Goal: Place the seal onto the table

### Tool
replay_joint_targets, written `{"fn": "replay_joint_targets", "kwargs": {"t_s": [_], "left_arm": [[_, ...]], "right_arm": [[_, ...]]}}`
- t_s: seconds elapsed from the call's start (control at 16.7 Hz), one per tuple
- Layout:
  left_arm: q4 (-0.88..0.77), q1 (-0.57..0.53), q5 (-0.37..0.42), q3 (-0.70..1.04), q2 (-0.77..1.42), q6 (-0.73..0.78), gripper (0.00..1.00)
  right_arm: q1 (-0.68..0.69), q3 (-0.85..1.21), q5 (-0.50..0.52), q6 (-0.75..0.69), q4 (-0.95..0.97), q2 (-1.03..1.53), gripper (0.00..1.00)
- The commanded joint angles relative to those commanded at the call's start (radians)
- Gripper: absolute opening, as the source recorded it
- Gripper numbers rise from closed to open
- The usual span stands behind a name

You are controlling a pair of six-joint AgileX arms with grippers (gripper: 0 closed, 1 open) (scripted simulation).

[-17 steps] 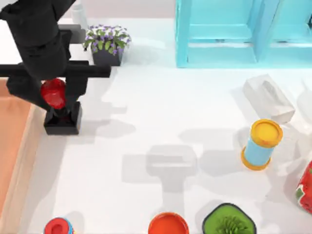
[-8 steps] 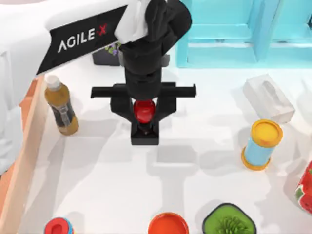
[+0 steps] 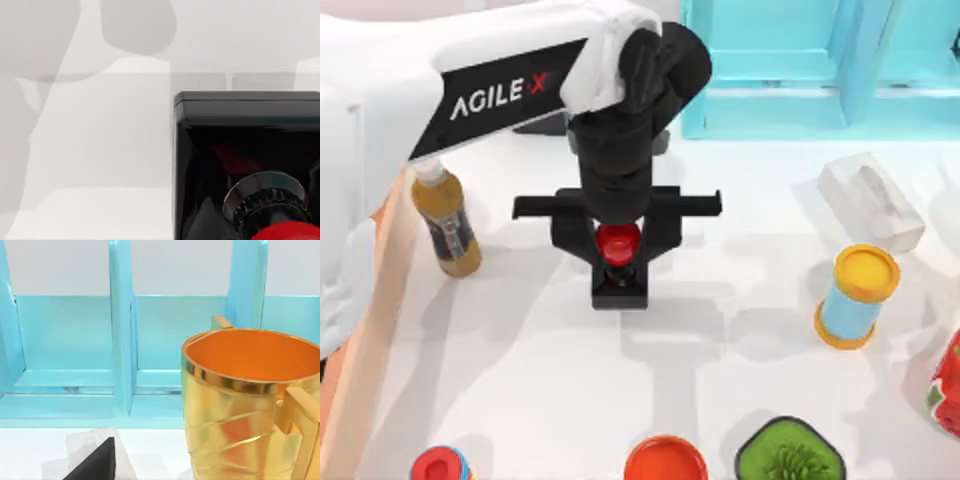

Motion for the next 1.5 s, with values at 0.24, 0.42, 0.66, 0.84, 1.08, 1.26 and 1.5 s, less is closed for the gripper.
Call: {"fn": "replay_joint_targets", "kwargs": {"t_s": [0.24, 0.42, 0.66, 0.84, 1.08, 1.26, 1.5], "left_arm": [[0.062, 0.0, 0.0, -0.051, 0.013, -0.002, 0.0], [0.062, 0.0, 0.0, -0.051, 0.013, -0.002, 0.08], [0.062, 0.0, 0.0, -0.051, 0.013, -0.002, 0.38], [0.062, 0.0, 0.0, -0.051, 0.013, -0.002, 0.6], [0.062, 0.0, 0.0, -0.051, 0.013, -0.002, 0.9], [0.062, 0.0, 0.0, -0.051, 0.013, -0.002, 1.0], [0.062, 0.0, 0.0, -0.051, 0.013, -0.002, 1.0]], "right_arm": [[0.0, 0.0, 0.0, 0.0, 0.0, 0.0, 1.0], [0.0, 0.0, 0.0, 0.0, 0.0, 0.0, 1.0], [0.0, 0.0, 0.0, 0.0, 0.0, 0.0, 1.0], [0.0, 0.0, 0.0, 0.0, 0.0, 0.0, 1.0], [0.0, 0.0, 0.0, 0.0, 0.0, 0.0, 1.0], [0.0, 0.0, 0.0, 0.0, 0.0, 0.0, 1.0], [0.0, 0.0, 0.0, 0.0, 0.0, 0.0, 1.0]]}}
